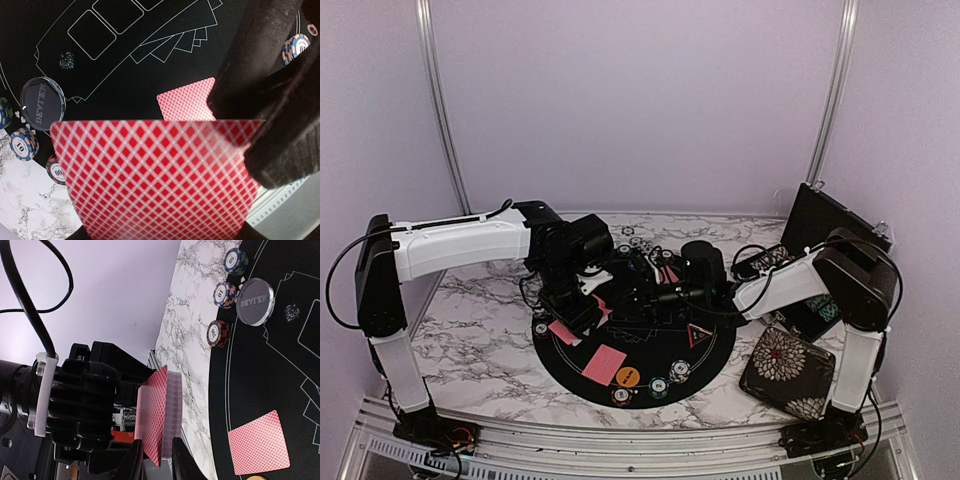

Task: Distribute texas hold em gaming equipment
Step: Pick up the poker card from the face-down deck piles.

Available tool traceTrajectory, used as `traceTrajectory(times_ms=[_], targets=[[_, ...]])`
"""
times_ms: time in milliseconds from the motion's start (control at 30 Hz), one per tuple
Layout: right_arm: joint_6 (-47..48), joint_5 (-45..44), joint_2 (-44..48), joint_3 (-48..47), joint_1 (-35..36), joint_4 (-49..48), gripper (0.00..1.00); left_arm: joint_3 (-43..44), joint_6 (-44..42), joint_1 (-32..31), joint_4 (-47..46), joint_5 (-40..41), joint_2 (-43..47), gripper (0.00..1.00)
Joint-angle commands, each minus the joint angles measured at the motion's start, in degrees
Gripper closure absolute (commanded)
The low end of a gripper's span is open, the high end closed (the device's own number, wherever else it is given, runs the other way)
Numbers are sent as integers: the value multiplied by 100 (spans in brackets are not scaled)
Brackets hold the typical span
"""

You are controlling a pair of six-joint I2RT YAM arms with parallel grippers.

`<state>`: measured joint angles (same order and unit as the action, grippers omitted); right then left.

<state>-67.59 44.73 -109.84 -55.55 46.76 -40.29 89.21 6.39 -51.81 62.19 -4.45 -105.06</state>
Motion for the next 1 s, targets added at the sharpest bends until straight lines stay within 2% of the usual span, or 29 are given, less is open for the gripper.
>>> traceTrajectory(times_ms=[0,533,800,967], targets=[[-46,71,-70,-2,46,-207,83,123,-33,3,118,31,143,55],[-199,130,-132,2,60,-357,93,114,-33,3,118,38,139,55],[-419,207,-176,64,19,-627,100,105,-41,11,118,27,143,55],[-795,279,-197,220,-48,-1141,100,105,-42,5,118,15,141,55]])
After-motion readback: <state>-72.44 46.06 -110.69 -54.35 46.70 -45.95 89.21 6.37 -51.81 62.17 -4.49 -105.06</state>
